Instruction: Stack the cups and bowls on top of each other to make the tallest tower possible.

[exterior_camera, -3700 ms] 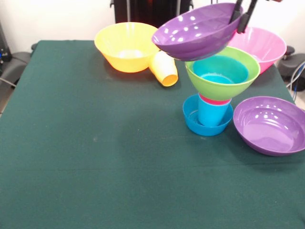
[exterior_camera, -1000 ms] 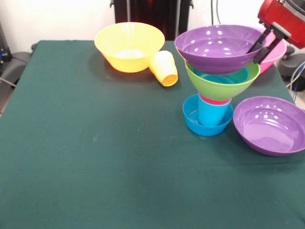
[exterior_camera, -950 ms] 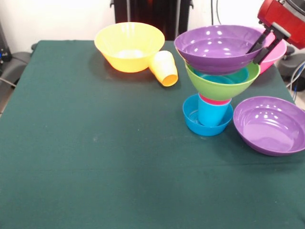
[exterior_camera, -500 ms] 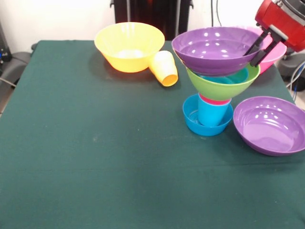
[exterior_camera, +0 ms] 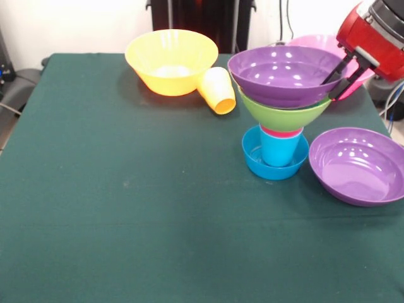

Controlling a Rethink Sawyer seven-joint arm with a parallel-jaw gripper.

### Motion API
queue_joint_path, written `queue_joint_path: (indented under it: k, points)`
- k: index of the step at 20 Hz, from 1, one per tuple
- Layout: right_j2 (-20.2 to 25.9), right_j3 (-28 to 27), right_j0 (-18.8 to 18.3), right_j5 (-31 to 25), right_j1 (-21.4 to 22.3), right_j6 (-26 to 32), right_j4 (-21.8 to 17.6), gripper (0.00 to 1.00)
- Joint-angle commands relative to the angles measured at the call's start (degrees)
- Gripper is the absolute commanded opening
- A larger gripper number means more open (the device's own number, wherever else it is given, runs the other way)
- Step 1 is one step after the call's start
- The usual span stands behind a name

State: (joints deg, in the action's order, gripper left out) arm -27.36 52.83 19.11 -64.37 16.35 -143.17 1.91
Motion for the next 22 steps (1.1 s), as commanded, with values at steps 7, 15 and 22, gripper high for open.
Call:
queue_joint_path:
  k: [7,15,22]
  points:
    - [0.50,-3.36,1.83,-2.41,-3.66,-15.12,2.80,0.00]
    - [-0.73,-2.88,2.63,-3.44,-3.89,-14.98,4.43,0.00]
    - [-1.52,-0.46,3.50,-2.05,-3.60,-14.83,5.82,0.00]
